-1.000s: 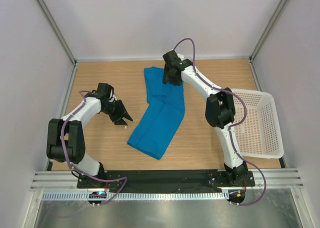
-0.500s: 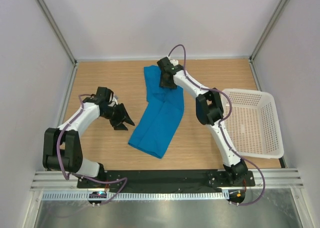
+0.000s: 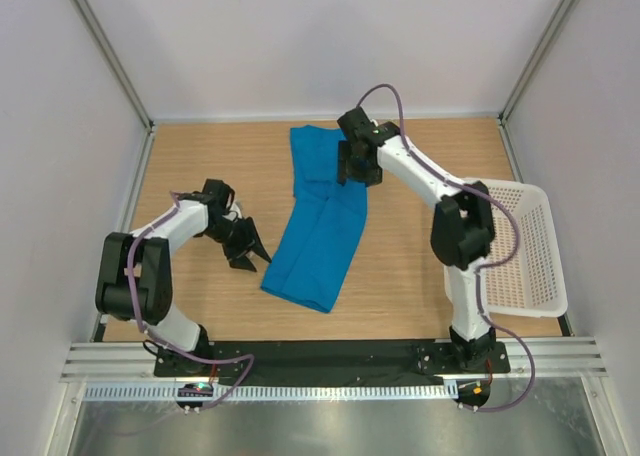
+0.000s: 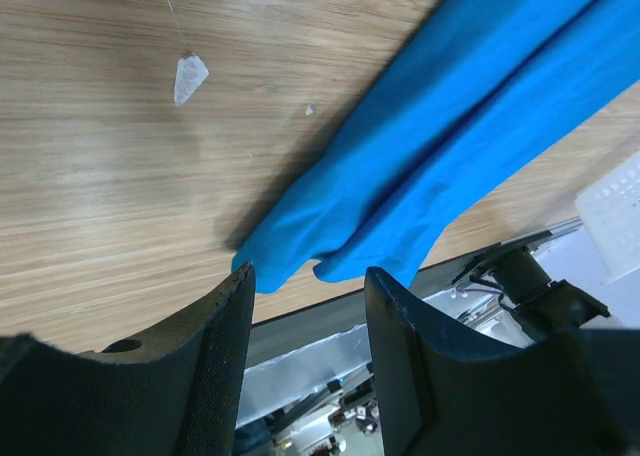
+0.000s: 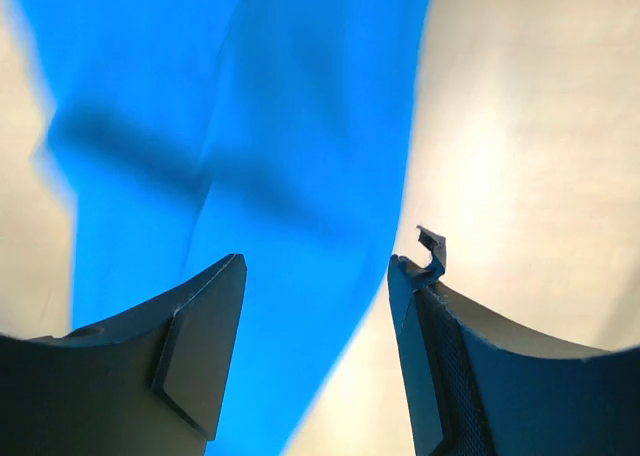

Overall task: Fold and stack the t-shirts
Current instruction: Fold the tshirt

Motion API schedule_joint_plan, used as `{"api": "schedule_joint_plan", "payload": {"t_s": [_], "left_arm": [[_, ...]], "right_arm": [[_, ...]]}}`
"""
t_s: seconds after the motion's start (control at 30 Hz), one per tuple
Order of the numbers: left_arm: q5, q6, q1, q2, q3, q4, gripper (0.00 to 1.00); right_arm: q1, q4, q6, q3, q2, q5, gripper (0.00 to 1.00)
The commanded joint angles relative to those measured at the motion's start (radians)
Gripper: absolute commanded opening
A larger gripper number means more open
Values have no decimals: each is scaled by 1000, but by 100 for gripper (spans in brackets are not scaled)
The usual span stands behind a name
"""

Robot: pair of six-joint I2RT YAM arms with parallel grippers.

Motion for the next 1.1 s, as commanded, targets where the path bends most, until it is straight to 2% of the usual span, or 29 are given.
{"api": "schedule_joint_plan", "payload": {"t_s": [0.0,0.03,0.1,0.13,0.17,0.3,0.5,0.63,0.73,0.8,0.87,0.9,0.93,0.97,1.03,1.07], "left_arm": [[5,25,-19,50,20,-17,49],[-1,23,-22,62,27,-17,49],[-11,20,-32,97,37,-15,49],[-8,19,-35,110,46,-14,49],[-4,17,-37,120,48,-14,49],[9,-29,-48,145,28,-17,45],[-61,-110,-107,52,-70,-29,24],[-38,-209,-160,-31,-211,58,14],[-67,-271,-206,-89,-274,78,2],[-90,-308,-264,-168,-312,83,0],[-122,-374,-311,-250,-335,84,2],[-129,-392,-319,-274,-360,87,7],[-129,-415,-322,-292,-372,99,22],[-130,-420,-322,-312,-381,103,30],[-142,-417,-321,-338,-382,100,41],[-146,-414,-321,-343,-380,97,43]], "right_arm": [[91,-8,-4,-226,-271,-156,66],[100,11,11,-361,-317,-210,66],[120,89,83,-506,-446,-317,66],[123,159,109,-645,-489,-347,66],[125,199,129,-715,-574,-367,66],[142,284,228,-997,-740,-436,65],[152,314,265,-1212,-963,-430,65],[154,362,288,-1292,-1002,-457,65],[154,374,303,-1328,-1012,-470,65],[155,393,318,-1354,-1028,-471,65],[159,406,337,-1374,-1048,-483,65],[159,413,341,-1395,-1055,-491,65],[162,434,346,-1407,-1058,-499,65],[168,446,350,-1418,-1063,-509,65],[181,474,360,-1436,-1062,-534,65],[194,476,364,-1436,-1058,-533,65]]}}
